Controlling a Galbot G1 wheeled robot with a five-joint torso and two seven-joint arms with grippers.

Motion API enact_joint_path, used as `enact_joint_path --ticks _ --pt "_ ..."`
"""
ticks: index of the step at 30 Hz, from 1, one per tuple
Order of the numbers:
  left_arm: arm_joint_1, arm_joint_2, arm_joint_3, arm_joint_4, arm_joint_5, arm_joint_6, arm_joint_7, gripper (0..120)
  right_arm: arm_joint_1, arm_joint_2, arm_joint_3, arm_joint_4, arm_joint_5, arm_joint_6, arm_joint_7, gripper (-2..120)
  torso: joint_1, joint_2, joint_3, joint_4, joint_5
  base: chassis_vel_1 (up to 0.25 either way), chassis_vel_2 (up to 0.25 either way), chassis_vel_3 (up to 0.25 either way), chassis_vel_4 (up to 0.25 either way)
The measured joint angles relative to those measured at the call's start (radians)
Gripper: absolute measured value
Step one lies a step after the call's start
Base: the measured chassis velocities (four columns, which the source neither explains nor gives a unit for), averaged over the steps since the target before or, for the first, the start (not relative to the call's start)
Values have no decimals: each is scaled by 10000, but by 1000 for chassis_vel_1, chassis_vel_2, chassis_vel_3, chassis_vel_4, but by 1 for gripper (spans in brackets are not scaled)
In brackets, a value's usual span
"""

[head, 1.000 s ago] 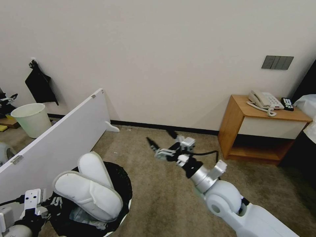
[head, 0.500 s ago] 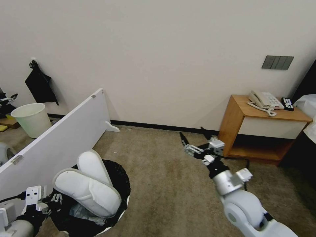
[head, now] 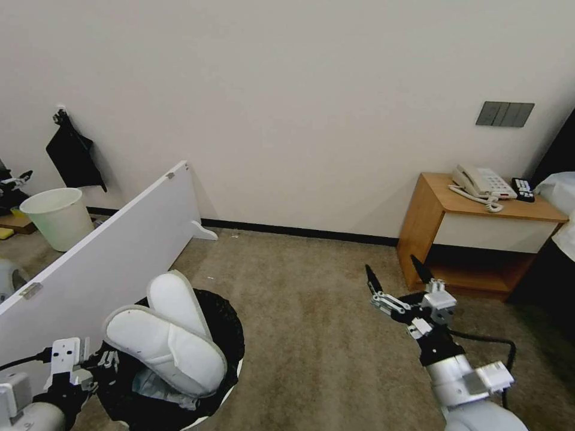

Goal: Pick up the trash bin, then pick up the garbage from the floor and place it into the trash bin.

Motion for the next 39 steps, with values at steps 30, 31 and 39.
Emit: enact_joint_path --ticks 30,31,39 --pt "-552 -186 538 458 678 -415 446 3 649 3410 -1126 -1193 -2852 131 -1408 100 0 -1 1 1 0 0 0 0 0" --pt "-563 -191 542 482 695 -425 458 3 647 3383 -1129 -1223 -2862 125 -1388 100 1 0 1 1 -1 0 0 0 0" --pt "-597 -191 543 476 699 -430 454 3 565 3327 -1048 -1116 -2871 98 -1284 100 0 -1 1 0 0 0 0 0 0"
